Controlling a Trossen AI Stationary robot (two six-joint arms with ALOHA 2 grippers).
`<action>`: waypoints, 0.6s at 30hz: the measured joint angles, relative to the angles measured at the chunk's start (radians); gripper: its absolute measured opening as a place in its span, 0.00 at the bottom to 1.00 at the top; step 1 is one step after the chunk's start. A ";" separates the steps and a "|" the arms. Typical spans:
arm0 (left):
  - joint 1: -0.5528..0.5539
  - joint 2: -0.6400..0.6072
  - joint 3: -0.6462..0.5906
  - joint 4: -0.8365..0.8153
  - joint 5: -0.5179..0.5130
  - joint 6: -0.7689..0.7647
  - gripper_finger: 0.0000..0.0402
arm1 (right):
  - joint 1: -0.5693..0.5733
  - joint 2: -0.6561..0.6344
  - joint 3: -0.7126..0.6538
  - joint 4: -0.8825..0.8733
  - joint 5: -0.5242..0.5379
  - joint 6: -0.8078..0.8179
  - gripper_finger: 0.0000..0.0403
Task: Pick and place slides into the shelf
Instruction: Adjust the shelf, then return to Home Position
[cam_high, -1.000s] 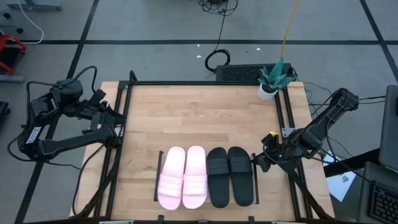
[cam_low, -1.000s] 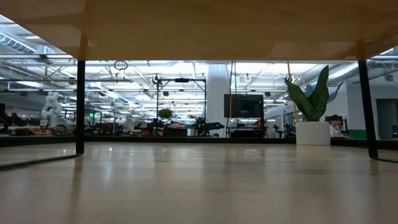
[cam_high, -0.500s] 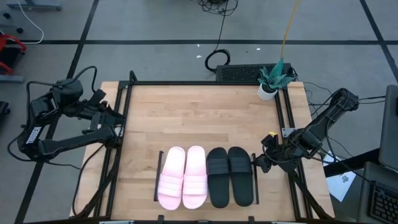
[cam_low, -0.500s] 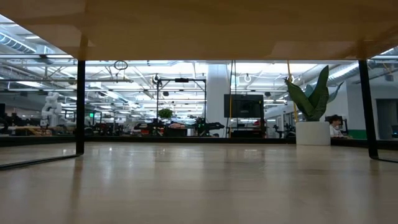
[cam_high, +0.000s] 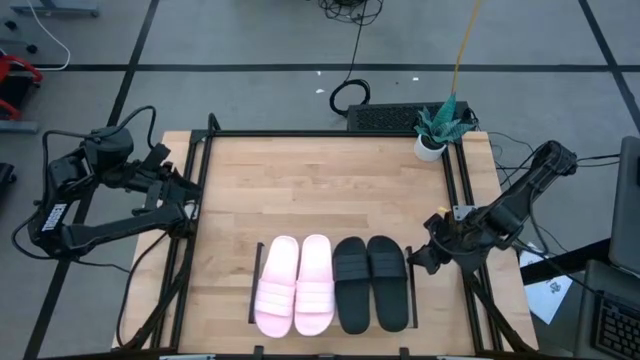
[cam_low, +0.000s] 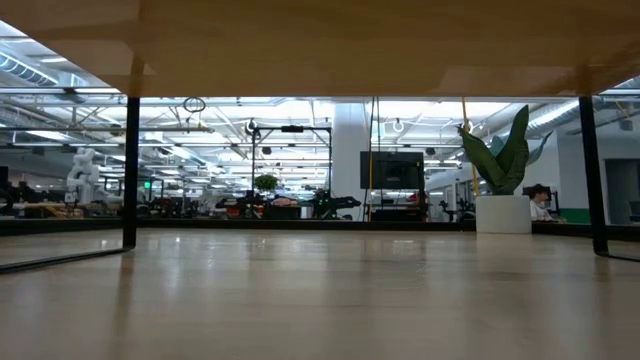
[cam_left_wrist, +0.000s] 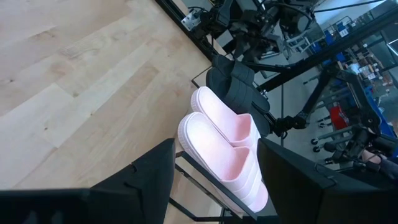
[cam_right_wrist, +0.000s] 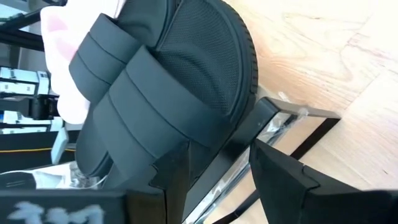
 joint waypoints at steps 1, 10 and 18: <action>0.000 0.000 0.000 0.000 0.000 0.000 0.57 | 0.000 -0.005 0.000 -0.001 0.000 0.000 0.39; 0.000 0.000 0.000 0.000 0.000 0.003 0.57 | 0.000 -0.030 0.000 -0.037 -0.049 0.022 0.39; 0.000 0.000 0.000 0.000 -0.002 0.018 0.57 | 0.002 -0.097 0.000 -0.051 -0.047 0.027 0.39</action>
